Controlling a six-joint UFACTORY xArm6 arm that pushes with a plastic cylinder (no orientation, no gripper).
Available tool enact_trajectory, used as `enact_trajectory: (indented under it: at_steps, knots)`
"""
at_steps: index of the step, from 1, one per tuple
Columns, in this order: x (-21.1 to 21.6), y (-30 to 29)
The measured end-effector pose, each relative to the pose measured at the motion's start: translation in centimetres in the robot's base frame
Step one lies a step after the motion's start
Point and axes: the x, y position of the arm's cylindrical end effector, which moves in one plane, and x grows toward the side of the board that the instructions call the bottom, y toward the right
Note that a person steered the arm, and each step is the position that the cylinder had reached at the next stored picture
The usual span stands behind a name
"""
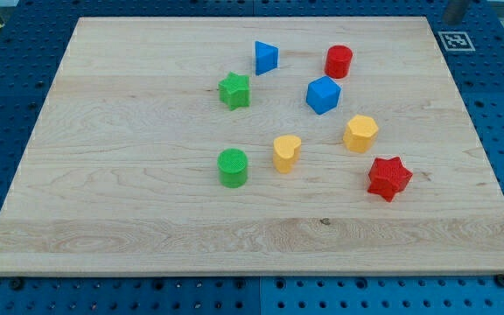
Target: Move your arm to the center right
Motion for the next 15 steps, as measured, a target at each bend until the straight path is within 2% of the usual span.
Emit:
enact_trajectory:
  at_steps: [9,10,11,12,13,14,15]
  knots:
    - [-1.0,0.0]
    - [-1.0,-2.3]
    - [2.2,-5.6]
    - [7.5,-6.1]
    - [7.7,-6.1]
    - [10.8,-6.5]
    - [15.8,-7.2]
